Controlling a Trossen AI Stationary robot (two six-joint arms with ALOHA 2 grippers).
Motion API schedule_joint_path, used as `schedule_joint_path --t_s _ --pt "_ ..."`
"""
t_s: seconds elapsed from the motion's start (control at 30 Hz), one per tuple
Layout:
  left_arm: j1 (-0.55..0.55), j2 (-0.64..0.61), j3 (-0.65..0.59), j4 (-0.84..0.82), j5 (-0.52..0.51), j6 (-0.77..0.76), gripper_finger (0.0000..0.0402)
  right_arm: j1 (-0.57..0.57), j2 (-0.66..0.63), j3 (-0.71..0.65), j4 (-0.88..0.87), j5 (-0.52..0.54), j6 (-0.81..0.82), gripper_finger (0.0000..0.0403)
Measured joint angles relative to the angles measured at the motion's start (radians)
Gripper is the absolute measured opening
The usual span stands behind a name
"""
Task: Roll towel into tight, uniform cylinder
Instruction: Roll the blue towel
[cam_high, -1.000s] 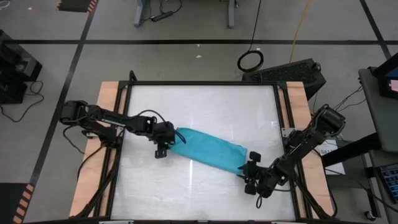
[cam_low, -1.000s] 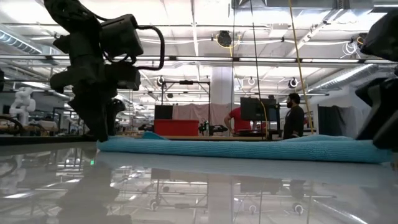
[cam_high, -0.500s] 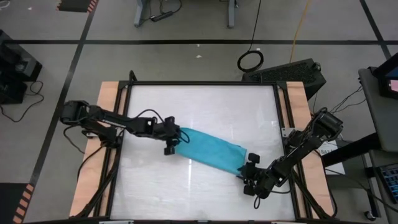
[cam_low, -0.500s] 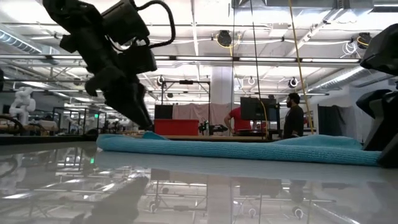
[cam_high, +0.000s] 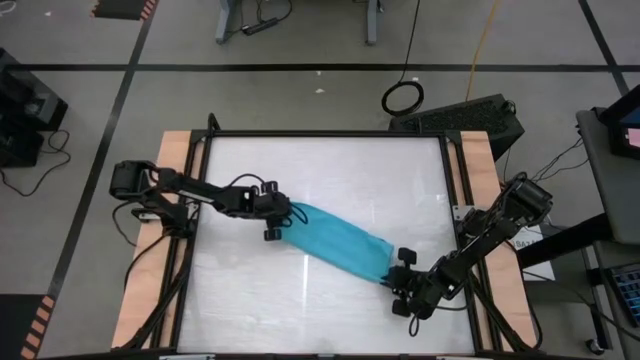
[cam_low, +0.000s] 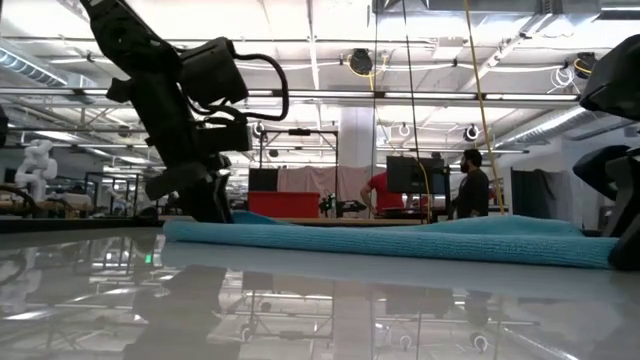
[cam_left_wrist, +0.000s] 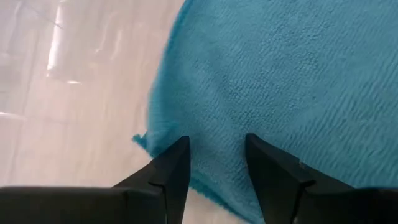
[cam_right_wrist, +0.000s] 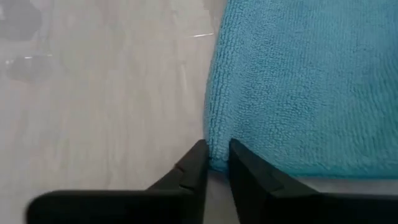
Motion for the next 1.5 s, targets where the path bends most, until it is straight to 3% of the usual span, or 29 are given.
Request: schedule_joint_path --t_s 0.17,0.3,0.5,0.67,0.9,1.13,1.3,1.5 --pt "0.001 -0.041 0.007 -0.052 -0.063 0.044 0.0161 -0.001 -0.006 -0.001 0.001 -0.029 -0.002 0.0011" --pt "0.001 -0.066 0.024 -0.058 -0.075 0.051 0.0161 -0.001 -0.014 -0.003 0.029 -0.025 -0.014 0.0011" --pt "-0.055 -0.068 0.074 0.047 -0.002 0.022 0.0161 -0.005 -0.061 -0.005 0.097 -0.044 -0.065 0.0074" --pt "-0.128 -0.042 0.106 0.157 0.049 0.019 0.0161 -0.011 -0.144 -0.005 0.085 0.0 -0.109 0.0127" --pt "-0.187 0.041 0.121 0.286 0.075 0.012 0.0161 -0.039 -0.235 -0.004 -0.02 0.105 -0.151 0.0143" --pt "-0.211 0.184 0.159 0.42 0.081 -0.037 0.0161 -0.123 -0.241 -0.004 -0.193 0.07 -0.117 0.0135" --pt "-0.222 0.282 0.237 0.393 0.088 -0.038 0.0161 -0.166 -0.241 -0.003 -0.209 0.008 -0.167 0.0132" --pt "-0.217 0.336 0.305 0.241 0.076 -0.029 0.0161 -0.184 -0.214 -0.004 -0.239 -0.062 -0.152 0.0132"
